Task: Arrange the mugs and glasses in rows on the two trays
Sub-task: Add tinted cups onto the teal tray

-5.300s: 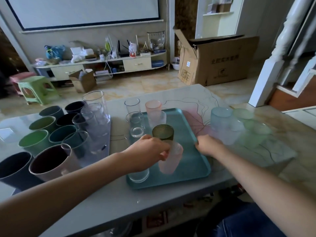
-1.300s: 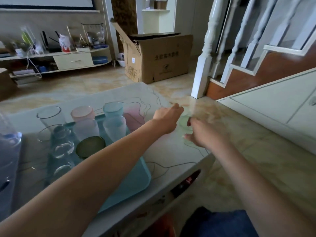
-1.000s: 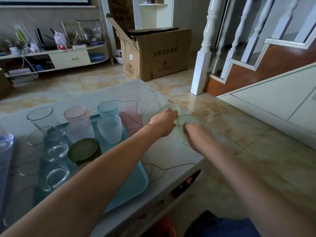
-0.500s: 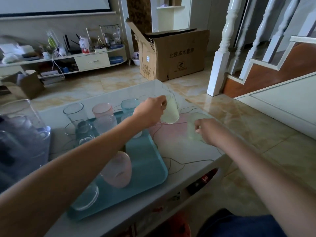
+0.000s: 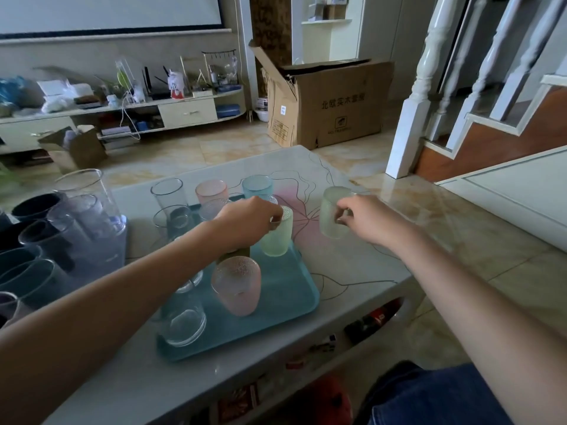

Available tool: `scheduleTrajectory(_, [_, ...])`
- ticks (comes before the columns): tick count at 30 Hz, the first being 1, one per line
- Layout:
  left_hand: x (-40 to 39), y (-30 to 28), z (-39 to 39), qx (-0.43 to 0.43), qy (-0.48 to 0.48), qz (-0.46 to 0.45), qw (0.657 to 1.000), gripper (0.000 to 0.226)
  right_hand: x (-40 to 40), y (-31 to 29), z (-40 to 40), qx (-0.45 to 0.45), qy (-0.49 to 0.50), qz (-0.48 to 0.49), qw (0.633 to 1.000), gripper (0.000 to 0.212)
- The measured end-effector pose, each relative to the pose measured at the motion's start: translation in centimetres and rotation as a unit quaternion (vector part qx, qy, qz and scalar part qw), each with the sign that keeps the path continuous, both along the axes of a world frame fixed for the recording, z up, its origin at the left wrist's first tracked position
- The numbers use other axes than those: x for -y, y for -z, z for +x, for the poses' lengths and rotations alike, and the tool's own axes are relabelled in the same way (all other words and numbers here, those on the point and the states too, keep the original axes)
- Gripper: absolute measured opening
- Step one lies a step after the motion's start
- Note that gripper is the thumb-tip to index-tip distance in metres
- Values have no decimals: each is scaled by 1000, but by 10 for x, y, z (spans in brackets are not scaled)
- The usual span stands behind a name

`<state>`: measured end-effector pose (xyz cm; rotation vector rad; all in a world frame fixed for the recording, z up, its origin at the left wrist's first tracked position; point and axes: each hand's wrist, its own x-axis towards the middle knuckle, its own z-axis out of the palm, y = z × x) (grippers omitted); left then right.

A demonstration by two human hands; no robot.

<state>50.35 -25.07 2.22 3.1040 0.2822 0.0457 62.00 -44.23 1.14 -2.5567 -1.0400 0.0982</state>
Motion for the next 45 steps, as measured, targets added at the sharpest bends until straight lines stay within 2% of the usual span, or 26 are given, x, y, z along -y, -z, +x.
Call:
scheduleTrajectory(8, [5, 20, -1, -28, 30, 55, 998, 20, -9, -5, -8, -30, -34, -48, 998, 12])
scheduleTrajectory(10, [5, 21, -1, -24, 35, 62, 997, 16, -9, -3, -9, -34, -43, -65, 996, 12])
scheduleTrajectory(13, [1, 21, -1, -31, 42, 52, 997, 9, -8, -3, -11, -37, -50, -75, 995, 12])
scheduleTrajectory(16, [-5, 16, -6, -23, 38, 13, 999, 24, -6, -4, -15, -41, -58, -72, 995, 13])
scheduleTrajectory(18, [-8, 6, -14, 27, 15, -32, 999, 26, -4, -4, -17, -42, -68, -69, 994, 14])
scheduleTrajectory(20, [-13, -3, -29, 119, -28, -71, 990, 24, -2, -5, -22, -42, -88, -62, 993, 13])
scheduleTrajectory(23, [-30, -5, -63, 276, -79, -131, 949, 23, -1, -9, -33, -55, -117, -45, 991, 13])
scheduleTrajectory(25, [-41, 0, -86, 327, -112, -165, 924, 23, -2, -10, -42, -71, -134, -54, 987, 10])
scheduleTrajectory(31, [-45, 22, -133, 388, -173, -180, 887, 24, -13, -12, -74, -70, -215, -148, 963, 18])
scheduleTrajectory(37, [-64, 46, -168, 389, -210, -177, 879, 27, -20, 12, -79, -65, -205, -204, 955, 26])
scheduleTrajectory(39, [-70, 54, -177, 385, -226, -184, 876, 28, -18, 6, -77, -65, -210, -229, 948, 35])
scheduleTrajectory(40, [-71, 58, -179, 381, -229, -194, 875, 29, -15, 0, -73, -97, -211, -215, 949, 39])
scheduleTrajectory(42, [-73, 67, -183, 368, -236, -224, 871, 31, -6, -19, -62, -177, -179, -125, 960, 42])
scheduleTrajectory(43, [-74, 72, -185, 362, -244, -240, 867, 31, -1, -27, -55, -183, -150, -73, 969, 37])
scheduleTrajectory(45, [-76, 85, -185, 349, -261, -257, 862, 30, 3, -30, -41, -139, -88, -4, 986, 23])
